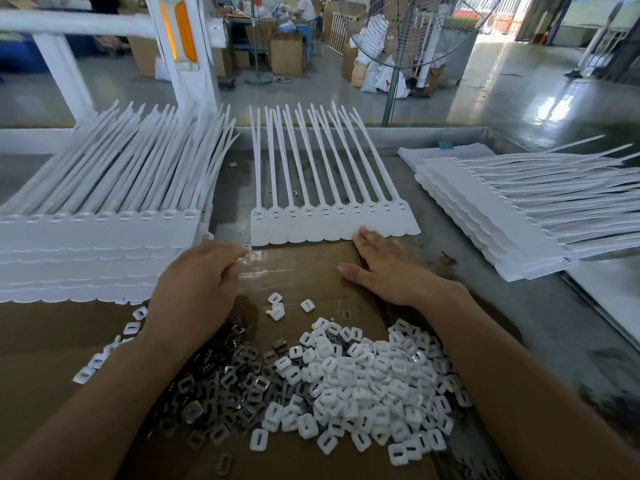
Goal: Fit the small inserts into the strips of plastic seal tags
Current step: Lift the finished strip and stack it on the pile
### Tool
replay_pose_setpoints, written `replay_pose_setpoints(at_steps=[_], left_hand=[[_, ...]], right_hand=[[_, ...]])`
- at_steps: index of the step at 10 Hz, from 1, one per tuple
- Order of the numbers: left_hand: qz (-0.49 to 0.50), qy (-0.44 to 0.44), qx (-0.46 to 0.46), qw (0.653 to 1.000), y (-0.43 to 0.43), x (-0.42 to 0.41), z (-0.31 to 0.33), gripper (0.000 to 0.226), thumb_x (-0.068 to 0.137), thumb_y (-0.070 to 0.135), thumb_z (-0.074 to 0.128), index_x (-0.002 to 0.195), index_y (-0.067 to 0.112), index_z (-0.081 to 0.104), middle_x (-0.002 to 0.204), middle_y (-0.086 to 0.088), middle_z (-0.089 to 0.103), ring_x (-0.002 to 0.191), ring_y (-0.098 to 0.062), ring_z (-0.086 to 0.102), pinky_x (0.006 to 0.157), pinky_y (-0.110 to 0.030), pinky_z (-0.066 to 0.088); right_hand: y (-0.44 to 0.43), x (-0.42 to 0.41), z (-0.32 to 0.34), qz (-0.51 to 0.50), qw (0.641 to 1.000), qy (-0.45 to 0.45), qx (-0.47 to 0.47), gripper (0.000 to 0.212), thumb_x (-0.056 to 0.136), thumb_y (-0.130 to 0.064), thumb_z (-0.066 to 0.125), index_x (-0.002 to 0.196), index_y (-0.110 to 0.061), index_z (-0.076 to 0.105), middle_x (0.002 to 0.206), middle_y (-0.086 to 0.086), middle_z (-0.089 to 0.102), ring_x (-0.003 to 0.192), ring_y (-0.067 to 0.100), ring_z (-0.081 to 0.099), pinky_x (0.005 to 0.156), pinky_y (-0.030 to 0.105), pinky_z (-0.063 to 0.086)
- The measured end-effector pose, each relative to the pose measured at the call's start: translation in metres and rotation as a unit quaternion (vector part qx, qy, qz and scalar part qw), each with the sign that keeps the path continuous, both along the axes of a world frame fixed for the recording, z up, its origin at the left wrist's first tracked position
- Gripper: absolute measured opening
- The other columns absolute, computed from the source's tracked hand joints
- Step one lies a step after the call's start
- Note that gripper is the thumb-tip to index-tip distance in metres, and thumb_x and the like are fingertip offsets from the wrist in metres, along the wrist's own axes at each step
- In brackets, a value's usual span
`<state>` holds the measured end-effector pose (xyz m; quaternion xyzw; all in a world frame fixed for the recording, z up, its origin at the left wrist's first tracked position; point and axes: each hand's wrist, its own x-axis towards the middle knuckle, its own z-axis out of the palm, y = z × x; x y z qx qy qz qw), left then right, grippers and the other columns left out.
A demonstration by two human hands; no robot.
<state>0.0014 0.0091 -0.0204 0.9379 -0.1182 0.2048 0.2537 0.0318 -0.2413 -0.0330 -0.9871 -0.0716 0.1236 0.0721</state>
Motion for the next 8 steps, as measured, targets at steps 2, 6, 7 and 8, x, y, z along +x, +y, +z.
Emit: replay_pose_setpoints(at_steps=[2, 6, 7, 8], left_hand=[[-0.013, 0.31, -0.68, 0.665, -0.007, 0.003, 0.014, 0.019, 0.087, -0.004, 0.046, 0.1, 0.006, 0.055, 0.083, -0.01, 0.071, 0.075, -0.016, 0.069, 0.059, -0.022, 0.056], [-0.048, 0.286, -0.776, 0.56, -0.004, 0.008, 0.017, 0.037, 0.088, 0.0, 0.041, 0.125, -0.006, 0.042, 0.088, -0.012, 0.069, 0.081, -0.019, 0.069, 0.065, -0.024, 0.056], [-0.048, 0.288, -0.778, 0.556, 0.0, 0.01, 0.016, 0.027, 0.088, 0.0, 0.041, 0.113, -0.008, 0.047, 0.084, -0.012, 0.07, 0.08, -0.019, 0.069, 0.065, -0.023, 0.056], [-0.056, 0.288, -0.776, 0.558, 0.001, 0.009, 0.016, 0.019, 0.088, 0.0, 0.04, 0.103, -0.006, 0.05, 0.083, -0.012, 0.071, 0.081, -0.019, 0.069, 0.066, -0.024, 0.056]], right_hand=[[0.0, 0.001, 0.002, -0.002, 1.0, -0.002, 0.004, 0.075, 0.092, -0.06, 0.022, 0.148, -0.017, -0.004, 0.156, -0.002, -0.012, 0.142, 0.01, -0.009, 0.113, 0.034, -0.005], [0.001, 0.003, -0.001, -0.001, 1.0, -0.002, 0.005, 0.075, 0.092, -0.06, 0.022, 0.148, -0.018, -0.004, 0.156, -0.003, -0.013, 0.142, 0.009, -0.01, 0.113, 0.035, -0.005], [0.0, 0.003, -0.002, -0.002, 1.0, 0.0, 0.014, 0.075, 0.092, -0.06, 0.023, 0.148, -0.018, -0.004, 0.156, -0.003, -0.013, 0.142, 0.009, -0.011, 0.113, 0.035, -0.006], [0.001, 0.002, -0.003, -0.002, 1.0, -0.002, 0.017, 0.075, 0.093, -0.059, 0.024, 0.148, -0.018, -0.004, 0.156, -0.003, -0.013, 0.142, 0.009, -0.01, 0.113, 0.034, -0.006]])
